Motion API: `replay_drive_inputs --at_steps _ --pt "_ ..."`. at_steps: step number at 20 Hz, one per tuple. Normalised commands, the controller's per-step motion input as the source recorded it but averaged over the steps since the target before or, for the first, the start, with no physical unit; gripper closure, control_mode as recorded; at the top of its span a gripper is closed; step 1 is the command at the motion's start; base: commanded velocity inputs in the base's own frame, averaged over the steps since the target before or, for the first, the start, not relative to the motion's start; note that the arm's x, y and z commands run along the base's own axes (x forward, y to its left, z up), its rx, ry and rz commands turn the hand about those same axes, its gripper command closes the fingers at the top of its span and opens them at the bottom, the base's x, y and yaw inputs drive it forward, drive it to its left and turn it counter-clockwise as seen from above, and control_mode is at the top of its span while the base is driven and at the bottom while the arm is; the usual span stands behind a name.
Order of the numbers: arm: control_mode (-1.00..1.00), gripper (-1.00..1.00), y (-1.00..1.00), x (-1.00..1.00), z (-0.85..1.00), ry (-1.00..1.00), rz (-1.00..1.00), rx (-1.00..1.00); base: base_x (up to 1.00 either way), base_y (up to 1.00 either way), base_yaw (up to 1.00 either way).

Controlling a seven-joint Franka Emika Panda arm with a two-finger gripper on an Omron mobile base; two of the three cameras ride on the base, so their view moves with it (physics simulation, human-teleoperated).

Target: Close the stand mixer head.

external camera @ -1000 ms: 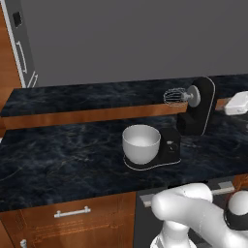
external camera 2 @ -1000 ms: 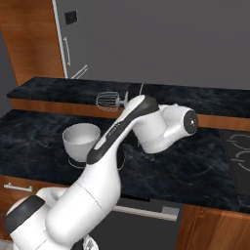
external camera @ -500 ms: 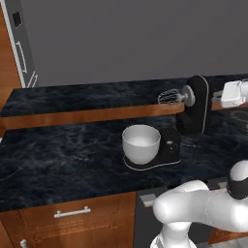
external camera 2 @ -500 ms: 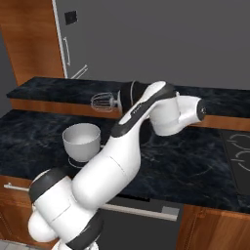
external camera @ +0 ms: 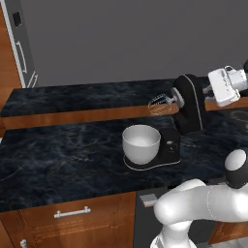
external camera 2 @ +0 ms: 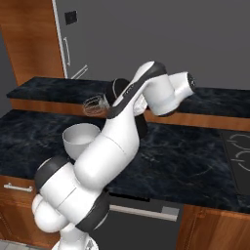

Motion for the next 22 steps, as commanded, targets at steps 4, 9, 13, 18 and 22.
replay_drive_inputs --at_steps 4,9,13,18,22 --pt "-1.00 -1.00 1.00 0.50 -1.00 -0.27 0.12 -0.35 0.00 0.00 0.00" --pt "-1.00 -1.00 1.00 0.53 -1.00 -0.26 0.10 -0.33 0.00 0.00 0.00" --pt "-1.00 -1.00 1.00 0.22 -0.64 -0.07 0.25 -0.27 0.00 0.00 0.00" --pt "-1.00 -1.00 1.00 0.36 -0.11 0.00 0.35 -0.25 0.00 0.00 0.00" --pt "-1.00 -1.00 0.95 -0.07 0.19 -0.07 0.19 -0.23 0.00 0.00 0.00"
